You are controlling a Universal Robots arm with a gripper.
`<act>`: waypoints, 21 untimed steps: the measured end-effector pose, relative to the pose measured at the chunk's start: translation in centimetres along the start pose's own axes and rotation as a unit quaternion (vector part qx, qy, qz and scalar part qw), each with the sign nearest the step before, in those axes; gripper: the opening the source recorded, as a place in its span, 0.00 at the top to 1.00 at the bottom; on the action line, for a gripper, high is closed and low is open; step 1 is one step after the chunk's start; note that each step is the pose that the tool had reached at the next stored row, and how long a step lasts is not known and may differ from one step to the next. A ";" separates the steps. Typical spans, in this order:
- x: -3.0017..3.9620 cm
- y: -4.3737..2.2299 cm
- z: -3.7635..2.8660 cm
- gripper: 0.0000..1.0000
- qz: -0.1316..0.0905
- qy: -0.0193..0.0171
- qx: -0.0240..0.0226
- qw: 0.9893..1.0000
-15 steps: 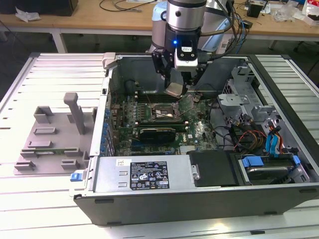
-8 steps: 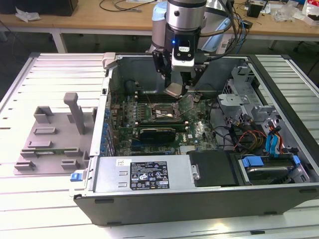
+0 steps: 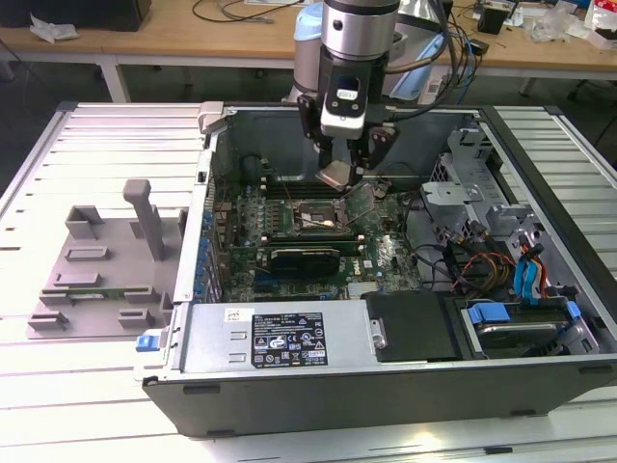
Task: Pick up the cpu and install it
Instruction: 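Place the cpu into insertion slot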
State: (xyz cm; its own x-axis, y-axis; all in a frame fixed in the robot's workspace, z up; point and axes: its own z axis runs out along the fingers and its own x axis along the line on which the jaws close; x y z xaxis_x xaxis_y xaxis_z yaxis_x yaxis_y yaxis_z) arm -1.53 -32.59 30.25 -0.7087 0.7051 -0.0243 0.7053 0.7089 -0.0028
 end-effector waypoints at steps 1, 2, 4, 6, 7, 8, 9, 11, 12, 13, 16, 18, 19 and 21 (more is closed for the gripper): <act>0.00 0.00 0.00 0.45 0.008 0.000 0.000 1.000; 0.00 0.00 0.01 0.45 0.015 0.000 0.001 1.000; 0.00 0.00 0.02 0.45 0.028 -0.001 0.001 1.000; 0.00 0.00 0.03 0.45 0.048 -0.001 0.002 0.999; 0.00 0.00 0.04 0.45 0.052 -0.001 0.002 0.999; 0.00 0.00 0.04 0.45 0.055 -0.001 0.002 0.998; 0.00 0.00 0.04 0.45 0.059 -0.001 0.003 0.998; 0.00 0.00 0.05 0.45 0.069 -0.001 0.003 0.998; 0.00 0.00 0.05 0.45 0.072 -0.001 0.003 0.997; 0.00 0.00 0.06 0.45 0.079 -0.002 0.004 0.997; 0.00 0.00 0.07 0.45 0.096 -0.002 0.004 0.995; 0.00 0.00 0.08 0.45 0.106 -0.002 0.005 0.994; 0.00 0.00 0.08 0.45 0.109 -0.002 0.005 0.994; 0.00 0.00 0.10 0.45 0.122 -0.002 0.005 0.992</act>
State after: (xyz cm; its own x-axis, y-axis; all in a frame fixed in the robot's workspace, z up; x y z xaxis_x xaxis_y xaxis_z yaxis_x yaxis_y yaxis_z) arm -1.53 -32.59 30.15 -0.5163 0.8559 -0.0297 0.8564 0.5163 -0.0071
